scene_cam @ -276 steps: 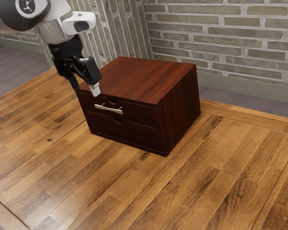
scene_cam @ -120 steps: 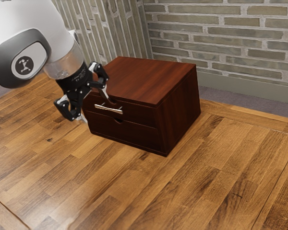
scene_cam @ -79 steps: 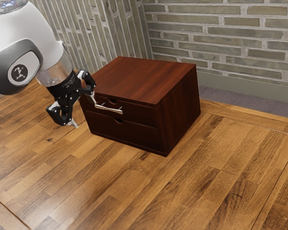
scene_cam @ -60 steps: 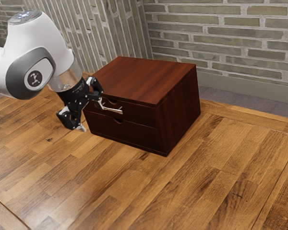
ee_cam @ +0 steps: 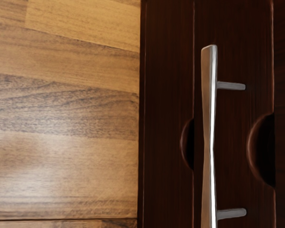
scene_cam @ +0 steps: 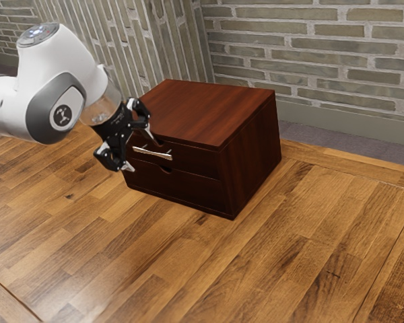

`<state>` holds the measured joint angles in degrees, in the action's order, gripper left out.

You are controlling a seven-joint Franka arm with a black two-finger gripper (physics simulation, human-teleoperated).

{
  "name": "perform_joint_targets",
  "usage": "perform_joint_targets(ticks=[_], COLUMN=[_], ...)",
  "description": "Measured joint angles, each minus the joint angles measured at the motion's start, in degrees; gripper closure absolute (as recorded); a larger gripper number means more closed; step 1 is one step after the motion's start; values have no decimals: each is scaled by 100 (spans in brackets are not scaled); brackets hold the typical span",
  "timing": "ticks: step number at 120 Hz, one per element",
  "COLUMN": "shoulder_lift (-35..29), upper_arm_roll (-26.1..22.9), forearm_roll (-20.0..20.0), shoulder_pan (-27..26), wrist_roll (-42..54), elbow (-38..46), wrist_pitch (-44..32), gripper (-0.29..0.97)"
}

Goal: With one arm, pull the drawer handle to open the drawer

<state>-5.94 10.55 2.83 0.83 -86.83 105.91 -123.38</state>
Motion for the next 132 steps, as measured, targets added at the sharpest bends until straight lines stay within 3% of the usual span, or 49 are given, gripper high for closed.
perform_joint_targets(ticks=[132], shoulder_lift=[462], upper_arm_roll=[140], forearm_roll=[-5], shoulder_pan=[104], wrist_roll=[402], elbow=[114], wrist_pitch=[-1065], gripper=[11])
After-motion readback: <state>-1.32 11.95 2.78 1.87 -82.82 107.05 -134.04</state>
